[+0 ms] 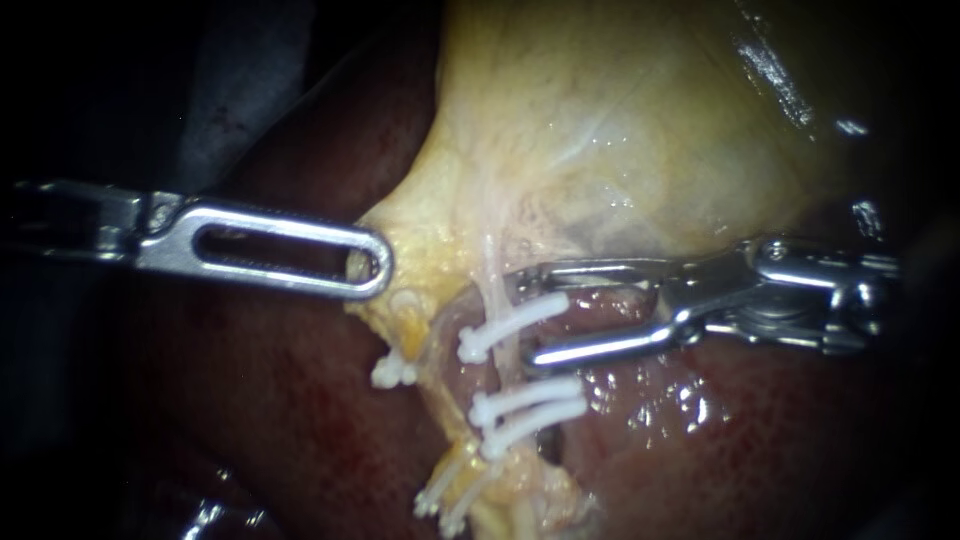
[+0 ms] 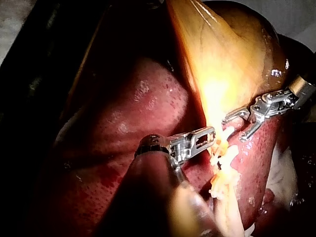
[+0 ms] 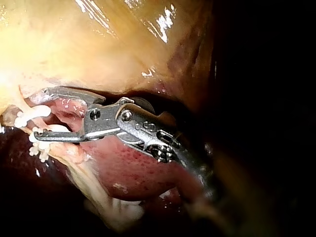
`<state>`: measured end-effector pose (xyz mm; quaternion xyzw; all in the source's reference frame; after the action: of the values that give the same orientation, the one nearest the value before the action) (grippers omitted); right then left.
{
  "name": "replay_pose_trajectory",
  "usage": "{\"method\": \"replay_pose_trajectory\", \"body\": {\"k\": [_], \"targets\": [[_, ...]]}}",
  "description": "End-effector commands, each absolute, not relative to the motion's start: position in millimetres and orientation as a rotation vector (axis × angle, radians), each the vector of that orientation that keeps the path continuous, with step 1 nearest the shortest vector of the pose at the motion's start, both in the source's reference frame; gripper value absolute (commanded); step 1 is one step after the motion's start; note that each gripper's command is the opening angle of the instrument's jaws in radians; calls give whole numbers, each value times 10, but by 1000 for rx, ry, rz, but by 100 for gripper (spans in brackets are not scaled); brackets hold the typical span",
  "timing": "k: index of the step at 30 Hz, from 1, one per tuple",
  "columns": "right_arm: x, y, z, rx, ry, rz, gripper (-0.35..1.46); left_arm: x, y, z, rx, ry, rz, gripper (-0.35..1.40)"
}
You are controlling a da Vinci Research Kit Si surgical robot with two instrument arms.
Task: Going back third clip right tube
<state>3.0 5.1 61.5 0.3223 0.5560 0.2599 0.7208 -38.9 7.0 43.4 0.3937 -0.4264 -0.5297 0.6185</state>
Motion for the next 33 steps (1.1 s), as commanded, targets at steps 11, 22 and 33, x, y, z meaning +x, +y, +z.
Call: {"method": "replay_pose_trajectory", "body": {"k": [11,22,33], "targets": [[16,59,574,720,1228,584,60,-389,69,438,905,-982,-1217,-35],[8,66,559,712,1231,578,60,-391,68,442,901,-982,-1217,-35],[5,69,557,710,1232,574,60,-409,59,463,899,-985,-1205,-35]]}}
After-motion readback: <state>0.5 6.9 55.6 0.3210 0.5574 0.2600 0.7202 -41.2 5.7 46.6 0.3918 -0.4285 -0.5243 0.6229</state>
